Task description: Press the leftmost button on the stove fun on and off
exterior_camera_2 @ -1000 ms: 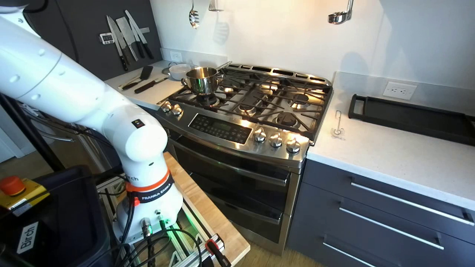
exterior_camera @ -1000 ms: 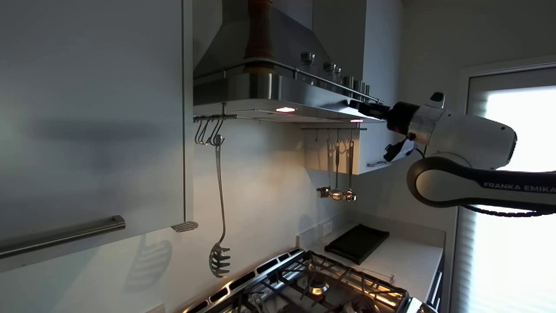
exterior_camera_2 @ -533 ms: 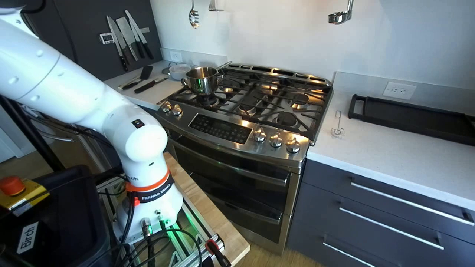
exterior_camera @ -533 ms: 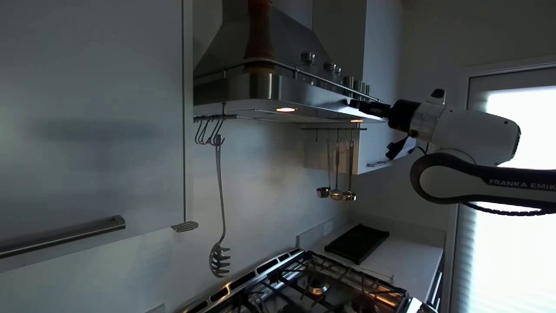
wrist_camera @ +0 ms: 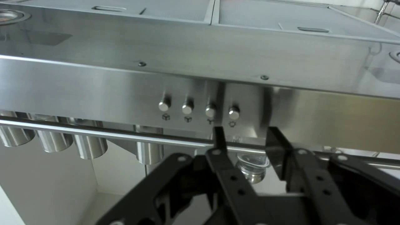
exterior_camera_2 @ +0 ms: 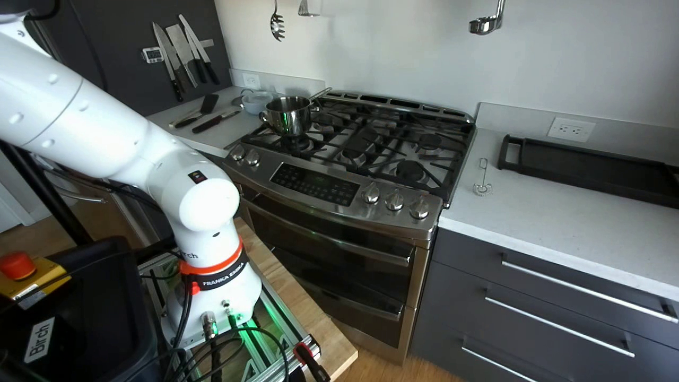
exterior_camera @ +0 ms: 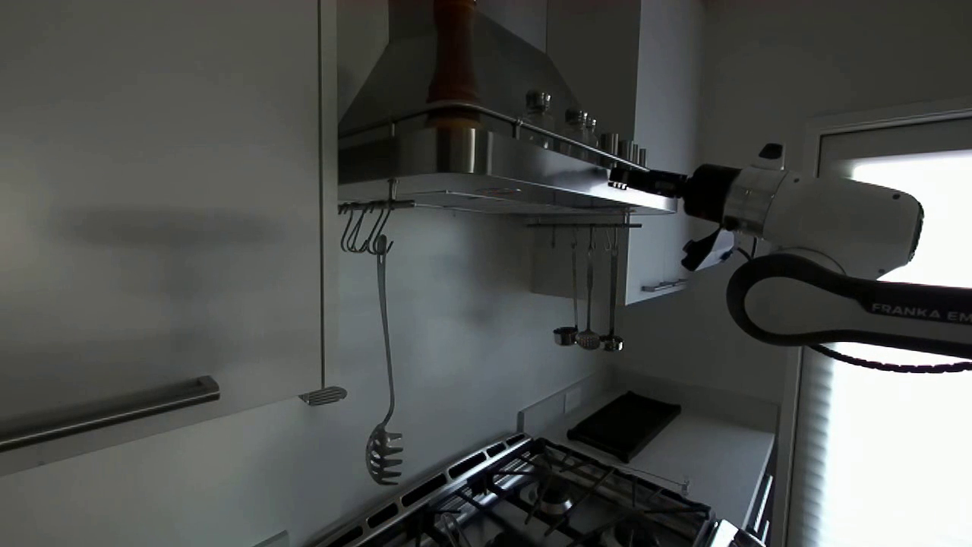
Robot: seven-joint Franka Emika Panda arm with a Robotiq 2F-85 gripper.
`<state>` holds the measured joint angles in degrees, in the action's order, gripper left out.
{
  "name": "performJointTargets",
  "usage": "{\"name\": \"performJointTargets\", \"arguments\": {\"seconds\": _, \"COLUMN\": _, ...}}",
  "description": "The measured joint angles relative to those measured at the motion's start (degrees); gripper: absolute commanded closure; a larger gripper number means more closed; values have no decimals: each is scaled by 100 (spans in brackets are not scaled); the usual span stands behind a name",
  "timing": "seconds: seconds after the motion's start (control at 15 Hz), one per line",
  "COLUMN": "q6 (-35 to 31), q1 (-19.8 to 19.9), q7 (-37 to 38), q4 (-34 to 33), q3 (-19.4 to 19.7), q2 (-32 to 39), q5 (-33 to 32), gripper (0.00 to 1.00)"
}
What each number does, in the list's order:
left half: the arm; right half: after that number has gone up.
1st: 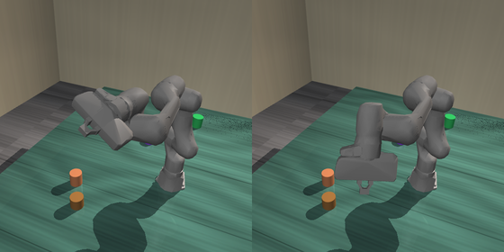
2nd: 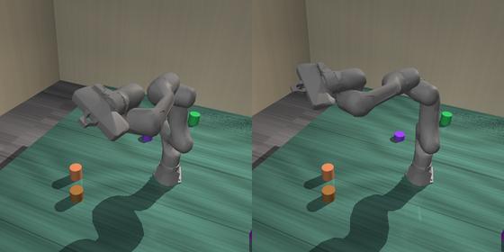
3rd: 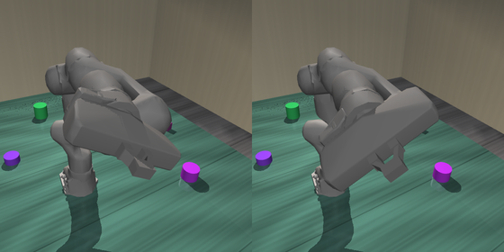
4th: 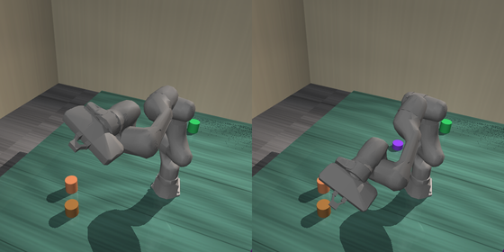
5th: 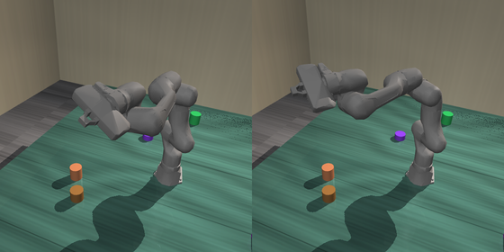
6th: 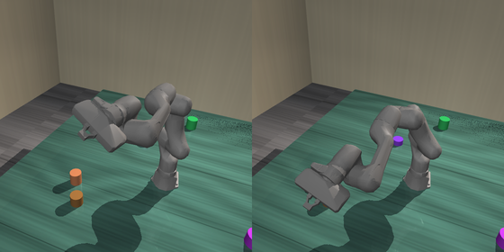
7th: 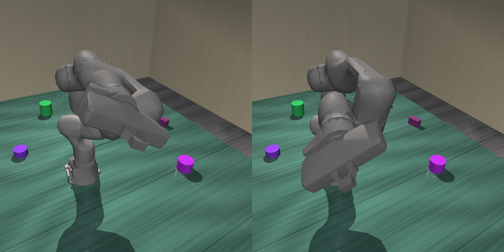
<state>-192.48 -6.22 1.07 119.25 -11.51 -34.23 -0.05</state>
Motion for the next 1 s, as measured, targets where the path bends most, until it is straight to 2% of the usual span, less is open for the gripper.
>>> {"name": "performJointTargets", "arguments": {"seconds": 0.27, "q6": 143, "q1": 1, "q7": 0, "q4": -16, "q3": -13, "q2": -39, "q5": 0, "gripper": 1}}
{"name": "performJointTargets", "arguments": {"seconds": 0.6, "q6": 690, "q1": 52, "q7": 42, "q4": -88, "q3": -36, "q2": -209, "q5": 0, "gripper": 0}}
{"name": "performJointTargets", "arguments": {"seconds": 1.0, "q6": 2256, "q1": 345, "q7": 376, "q4": -152, "q3": -94, "q2": -723, "q5": 0, "gripper": 0}}
